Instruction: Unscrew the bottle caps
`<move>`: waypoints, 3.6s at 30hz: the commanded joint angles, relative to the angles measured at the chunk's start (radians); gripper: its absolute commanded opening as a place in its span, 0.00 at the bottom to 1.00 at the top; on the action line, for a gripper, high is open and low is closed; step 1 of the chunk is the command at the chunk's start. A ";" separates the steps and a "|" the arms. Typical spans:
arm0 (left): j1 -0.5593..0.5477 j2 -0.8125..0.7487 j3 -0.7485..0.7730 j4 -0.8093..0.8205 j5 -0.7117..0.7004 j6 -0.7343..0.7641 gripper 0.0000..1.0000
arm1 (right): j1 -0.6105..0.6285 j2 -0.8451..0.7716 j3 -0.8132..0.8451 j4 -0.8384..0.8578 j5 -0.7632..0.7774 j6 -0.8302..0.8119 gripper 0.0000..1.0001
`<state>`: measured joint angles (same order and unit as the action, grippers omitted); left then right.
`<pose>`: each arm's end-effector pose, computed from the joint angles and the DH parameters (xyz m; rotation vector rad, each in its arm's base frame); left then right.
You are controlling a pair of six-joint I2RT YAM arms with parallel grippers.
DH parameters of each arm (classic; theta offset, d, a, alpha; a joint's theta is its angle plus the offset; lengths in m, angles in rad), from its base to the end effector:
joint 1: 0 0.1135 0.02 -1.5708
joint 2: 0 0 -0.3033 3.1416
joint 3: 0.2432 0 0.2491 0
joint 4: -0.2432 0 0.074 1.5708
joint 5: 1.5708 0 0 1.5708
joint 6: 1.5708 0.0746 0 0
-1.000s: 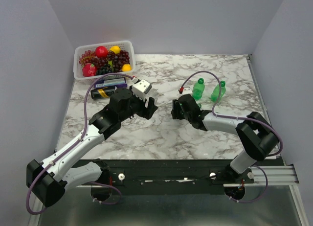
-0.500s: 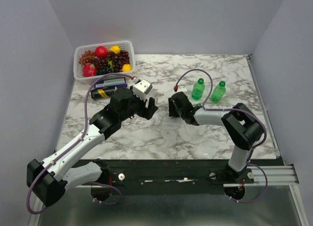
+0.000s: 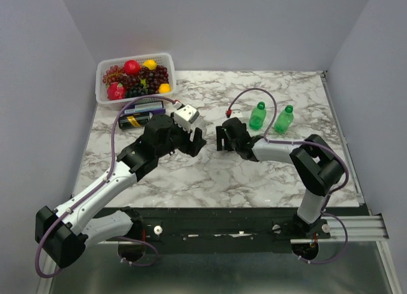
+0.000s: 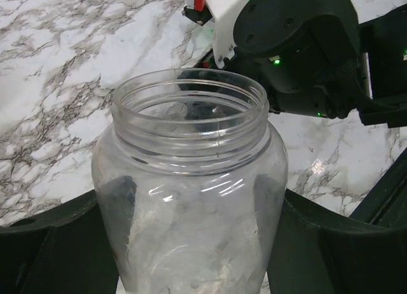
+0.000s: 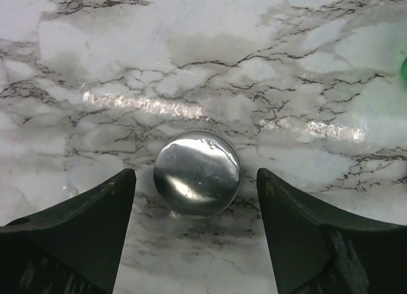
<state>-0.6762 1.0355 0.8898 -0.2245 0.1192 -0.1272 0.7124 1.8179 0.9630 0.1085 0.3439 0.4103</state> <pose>0.1904 -0.1642 0.3451 0.6184 1.8956 -0.6427 0.3222 0.2450 0.1666 -0.1708 2.2653 0.1942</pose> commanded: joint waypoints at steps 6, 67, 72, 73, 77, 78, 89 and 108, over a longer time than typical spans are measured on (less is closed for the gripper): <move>-0.011 -0.025 0.015 0.024 0.099 0.023 0.22 | 0.005 -0.400 -0.141 -0.075 -0.167 -0.050 0.84; -0.255 0.018 0.017 -0.006 0.255 0.182 0.26 | 0.090 -0.801 -0.059 -0.248 -0.855 0.064 0.51; -0.255 0.018 0.012 0.005 0.246 0.163 0.72 | 0.090 -0.830 -0.078 -0.250 -0.781 0.047 0.30; -0.256 0.017 0.006 0.016 0.246 0.159 0.77 | 0.090 -0.839 -0.081 -0.250 -0.769 0.047 0.28; -0.255 0.024 0.009 0.014 0.220 0.144 0.97 | 0.091 -0.855 -0.084 -0.270 -0.694 0.035 0.25; -0.255 0.029 0.014 0.010 0.209 0.144 0.99 | 0.091 -0.856 -0.076 -0.291 -0.672 0.025 0.24; -0.253 0.024 0.047 -0.059 0.027 0.133 0.99 | 0.075 -0.821 0.025 -0.426 -0.320 -0.074 0.16; 0.115 -0.064 0.061 -0.092 -0.174 -0.083 0.99 | -0.083 -0.160 0.514 -0.500 -0.095 -0.260 0.11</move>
<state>-0.5797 1.0088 0.9337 -0.3202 0.0067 -0.1558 0.6292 1.5574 1.3888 -0.3702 0.1703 0.2035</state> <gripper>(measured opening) 0.988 0.767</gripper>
